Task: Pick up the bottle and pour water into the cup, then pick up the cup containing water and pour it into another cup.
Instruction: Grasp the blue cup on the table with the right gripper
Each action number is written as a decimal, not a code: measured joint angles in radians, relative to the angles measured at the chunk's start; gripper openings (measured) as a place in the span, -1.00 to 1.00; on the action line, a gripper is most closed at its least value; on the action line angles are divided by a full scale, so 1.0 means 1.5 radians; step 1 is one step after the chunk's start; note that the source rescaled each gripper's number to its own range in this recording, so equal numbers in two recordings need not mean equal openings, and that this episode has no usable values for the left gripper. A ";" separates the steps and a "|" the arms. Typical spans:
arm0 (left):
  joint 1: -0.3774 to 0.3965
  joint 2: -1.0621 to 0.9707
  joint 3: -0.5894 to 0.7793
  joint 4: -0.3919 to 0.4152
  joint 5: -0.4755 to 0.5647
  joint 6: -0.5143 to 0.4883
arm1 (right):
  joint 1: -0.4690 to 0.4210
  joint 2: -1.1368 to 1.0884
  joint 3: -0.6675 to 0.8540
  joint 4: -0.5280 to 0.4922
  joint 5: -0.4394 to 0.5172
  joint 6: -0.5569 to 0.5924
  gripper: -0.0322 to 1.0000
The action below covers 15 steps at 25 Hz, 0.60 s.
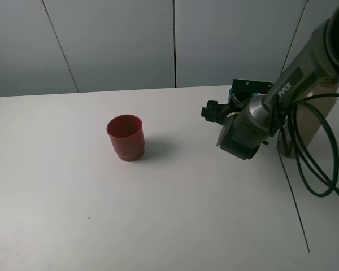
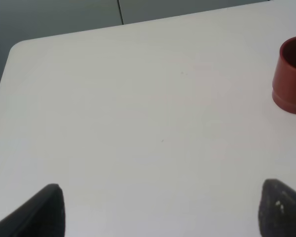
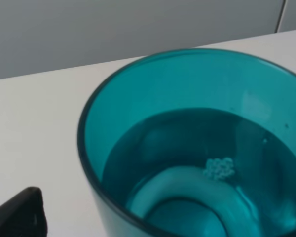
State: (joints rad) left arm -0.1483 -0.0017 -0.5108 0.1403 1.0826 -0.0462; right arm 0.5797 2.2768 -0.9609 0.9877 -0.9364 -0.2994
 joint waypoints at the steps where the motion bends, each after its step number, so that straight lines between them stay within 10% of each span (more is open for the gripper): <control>1: 0.000 0.000 0.000 0.000 0.000 0.000 | 0.000 0.003 -0.004 0.000 0.000 -0.001 1.00; 15: 0.000 0.000 0.000 0.000 0.000 0.000 | -0.022 0.006 -0.008 0.012 -0.005 -0.003 1.00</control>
State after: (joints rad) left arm -0.1483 -0.0017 -0.5108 0.1403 1.0826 -0.0462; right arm 0.5464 2.2858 -0.9733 1.0052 -0.9441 -0.3033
